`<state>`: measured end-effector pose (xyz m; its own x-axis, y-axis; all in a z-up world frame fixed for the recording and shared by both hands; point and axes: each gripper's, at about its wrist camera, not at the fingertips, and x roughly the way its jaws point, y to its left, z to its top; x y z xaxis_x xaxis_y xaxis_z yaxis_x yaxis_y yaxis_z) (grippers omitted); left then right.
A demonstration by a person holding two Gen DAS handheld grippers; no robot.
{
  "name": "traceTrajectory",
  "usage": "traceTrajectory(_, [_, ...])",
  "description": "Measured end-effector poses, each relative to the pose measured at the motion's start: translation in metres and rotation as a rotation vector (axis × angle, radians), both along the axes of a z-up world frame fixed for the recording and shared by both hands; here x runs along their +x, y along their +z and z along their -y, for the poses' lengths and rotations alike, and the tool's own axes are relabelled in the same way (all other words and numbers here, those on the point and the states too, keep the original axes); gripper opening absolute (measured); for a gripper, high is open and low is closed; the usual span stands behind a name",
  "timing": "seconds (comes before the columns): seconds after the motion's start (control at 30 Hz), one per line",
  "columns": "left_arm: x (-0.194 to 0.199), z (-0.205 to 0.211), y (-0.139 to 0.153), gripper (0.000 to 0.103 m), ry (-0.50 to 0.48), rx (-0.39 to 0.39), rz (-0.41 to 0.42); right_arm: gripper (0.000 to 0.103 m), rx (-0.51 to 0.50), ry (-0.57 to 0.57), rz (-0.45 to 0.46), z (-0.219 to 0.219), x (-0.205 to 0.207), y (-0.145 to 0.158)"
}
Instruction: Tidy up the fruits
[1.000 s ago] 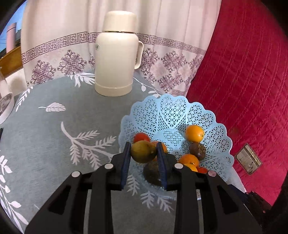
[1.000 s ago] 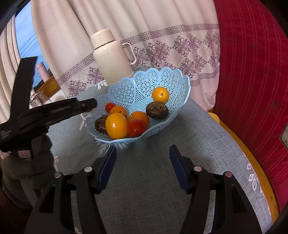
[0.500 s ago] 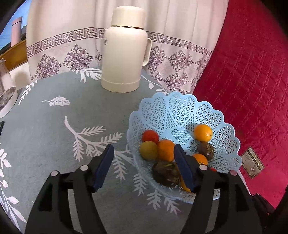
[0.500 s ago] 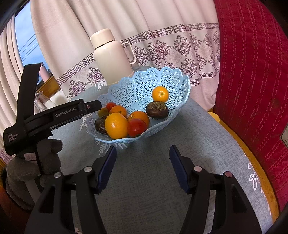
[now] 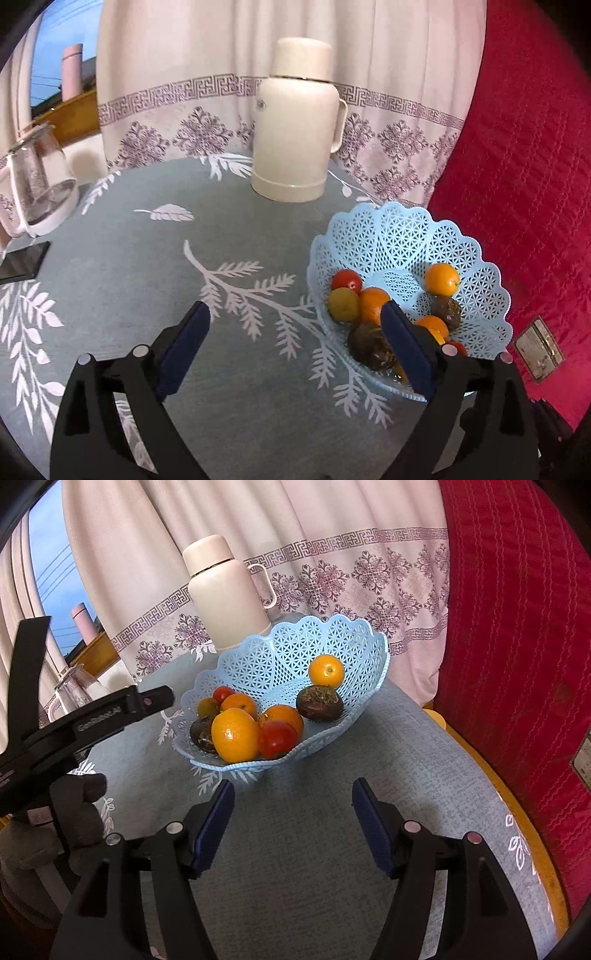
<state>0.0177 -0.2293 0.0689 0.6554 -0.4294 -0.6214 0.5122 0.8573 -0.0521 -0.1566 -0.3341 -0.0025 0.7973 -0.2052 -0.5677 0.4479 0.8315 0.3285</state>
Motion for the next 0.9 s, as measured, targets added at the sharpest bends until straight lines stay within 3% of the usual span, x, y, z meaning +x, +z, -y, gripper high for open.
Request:
traceTrajectory(0.33, [-0.013, -0.01, 0.009, 0.095, -0.002, -0.029, 0.031, 0.067, -0.02, -0.016, -0.031, -0.002, 0.002, 0.0])
traceTrajectory(0.43, [-0.015, -0.013, 0.009, 0.095, 0.005, -0.03, 0.043, 0.076, -0.022, -0.02, -0.035, -0.002, 0.002, 0.0])
traceTrajectory(0.7, [-0.021, -0.017, 0.01, 0.1, 0.027, -0.016, 0.086, 0.088, -0.026, -0.032, -0.075, -0.001, 0.004, 0.003])
traceTrajectory(0.9, [-0.022, -0.024, 0.013, 0.101, 0.025, -0.029, 0.095, 0.09, -0.098, -0.076, -0.114, -0.001, 0.003, 0.018])
